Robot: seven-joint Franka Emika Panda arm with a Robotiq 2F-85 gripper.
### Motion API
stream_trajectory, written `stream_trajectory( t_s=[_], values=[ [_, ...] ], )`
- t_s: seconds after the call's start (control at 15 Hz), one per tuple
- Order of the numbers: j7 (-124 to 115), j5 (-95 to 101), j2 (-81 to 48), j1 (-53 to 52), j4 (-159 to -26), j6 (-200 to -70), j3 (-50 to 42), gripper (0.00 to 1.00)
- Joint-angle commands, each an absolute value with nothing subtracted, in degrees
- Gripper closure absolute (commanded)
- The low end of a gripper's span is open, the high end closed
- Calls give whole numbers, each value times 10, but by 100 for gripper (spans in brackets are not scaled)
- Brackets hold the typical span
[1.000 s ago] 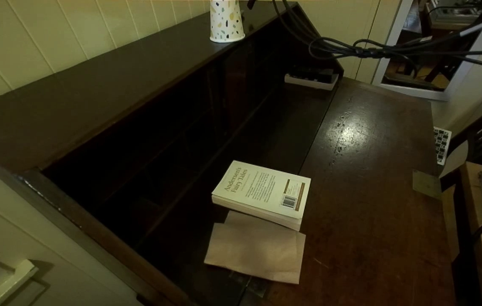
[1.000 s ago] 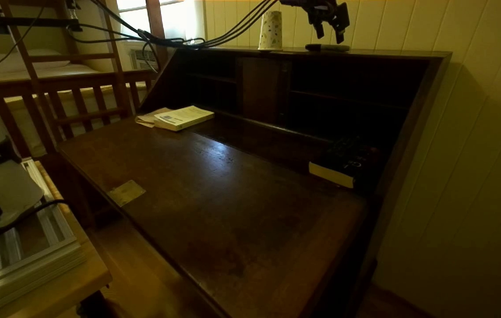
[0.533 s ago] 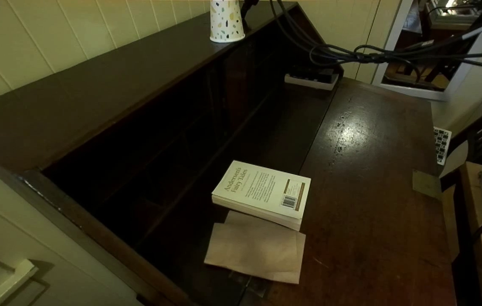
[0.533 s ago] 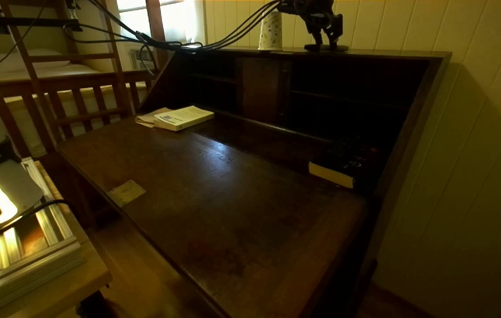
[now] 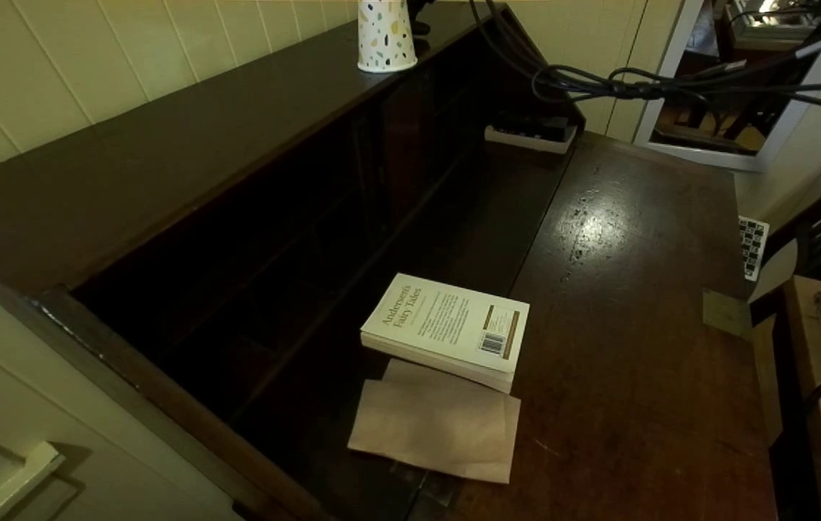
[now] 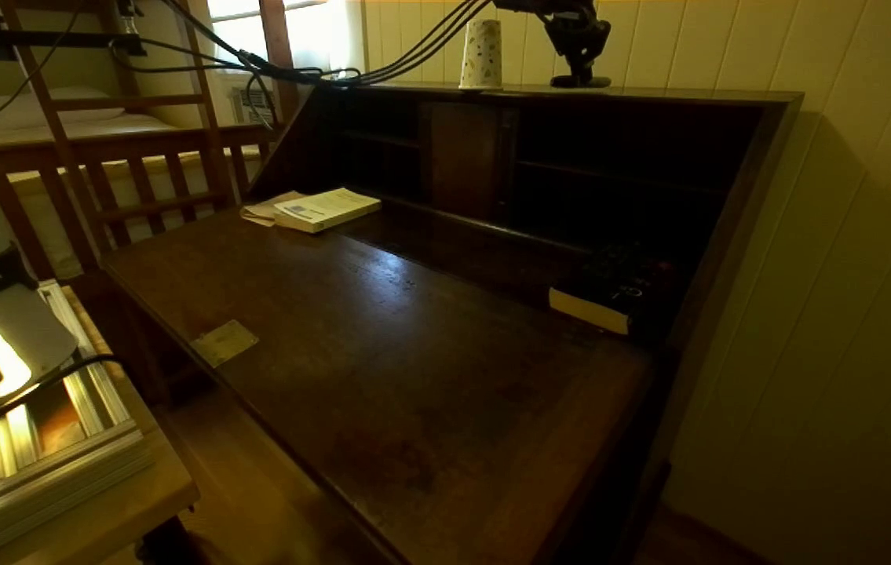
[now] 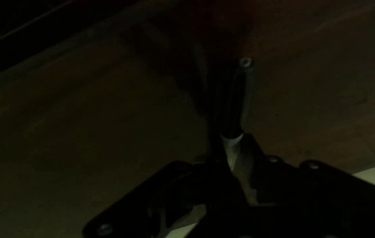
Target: Put the black object on the cup
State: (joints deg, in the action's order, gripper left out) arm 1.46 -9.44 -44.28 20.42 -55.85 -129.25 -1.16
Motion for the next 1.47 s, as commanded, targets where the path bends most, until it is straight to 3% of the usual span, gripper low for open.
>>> stream_trajectory(
  t_s=[0.0, 0.6, 1.4],
  values=[
    [52, -114, -396, 225, -603, -1273, 6, 95],
    [191, -185, -290, 284, -669, -1199, 73, 95],
    [353, -185, -219, 284, -727, -1151, 134, 95]
  ],
)
